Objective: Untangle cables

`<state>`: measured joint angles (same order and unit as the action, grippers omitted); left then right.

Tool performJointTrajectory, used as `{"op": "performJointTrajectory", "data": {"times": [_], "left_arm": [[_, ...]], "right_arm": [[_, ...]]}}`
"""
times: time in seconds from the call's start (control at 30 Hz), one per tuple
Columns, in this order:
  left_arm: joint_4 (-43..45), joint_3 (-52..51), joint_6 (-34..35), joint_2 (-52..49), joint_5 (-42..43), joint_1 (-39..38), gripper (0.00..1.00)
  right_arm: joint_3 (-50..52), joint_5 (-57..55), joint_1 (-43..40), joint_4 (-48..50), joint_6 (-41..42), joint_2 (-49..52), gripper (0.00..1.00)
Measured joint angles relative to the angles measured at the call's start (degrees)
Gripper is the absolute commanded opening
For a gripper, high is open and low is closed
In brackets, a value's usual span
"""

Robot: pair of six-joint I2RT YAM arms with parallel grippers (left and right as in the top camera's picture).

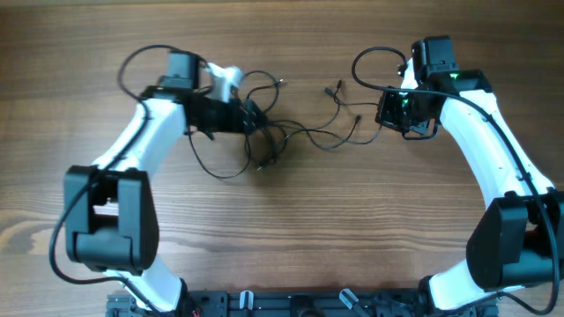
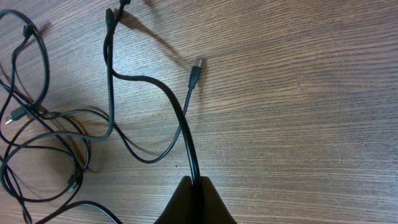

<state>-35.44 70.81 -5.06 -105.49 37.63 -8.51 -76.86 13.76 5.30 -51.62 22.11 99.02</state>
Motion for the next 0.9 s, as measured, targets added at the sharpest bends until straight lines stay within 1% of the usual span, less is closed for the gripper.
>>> {"op": "performJointTrajectory", "data": {"times": [0.1,0.23,0.4,0.57,0.73,0.9], "left_arm": [[-1.55,0.0,-2.93,0.0,-3.23,-3.34,0.79],[-3.13,0.0,-4.48,0.0,-6.78,-4.83,0.81],[-2.54,-0.31,-3.56,0.0,-13.99,-5.01,0.79],[-0.35,-0.9,-1.51,0.0,-20.0,-5.01,0.74],[-0.17,-0.92,-1.64,0.0,-21.46,-5.01,0.72],[-1.27,-1.51,-4.61,0.0,-21.79,-5.01,0.71]], "right_arm": [[0.0,0.17,0.0,0.0,-0.37,0.0,0.05],[0.0,0.22,0.0,-0.02,-1.16,0.0,0.05],[0.0,0.22,0.0,-0.02,-1.46,0.0,0.05],[0.0,0.39,0.0,-0.04,-1.49,0.0,0.05],[0.0,0.39,0.0,-0.07,-1.51,0.0,0.06],[0.0,0.39,0.0,-0.02,-1.46,0.0,0.06]]}}
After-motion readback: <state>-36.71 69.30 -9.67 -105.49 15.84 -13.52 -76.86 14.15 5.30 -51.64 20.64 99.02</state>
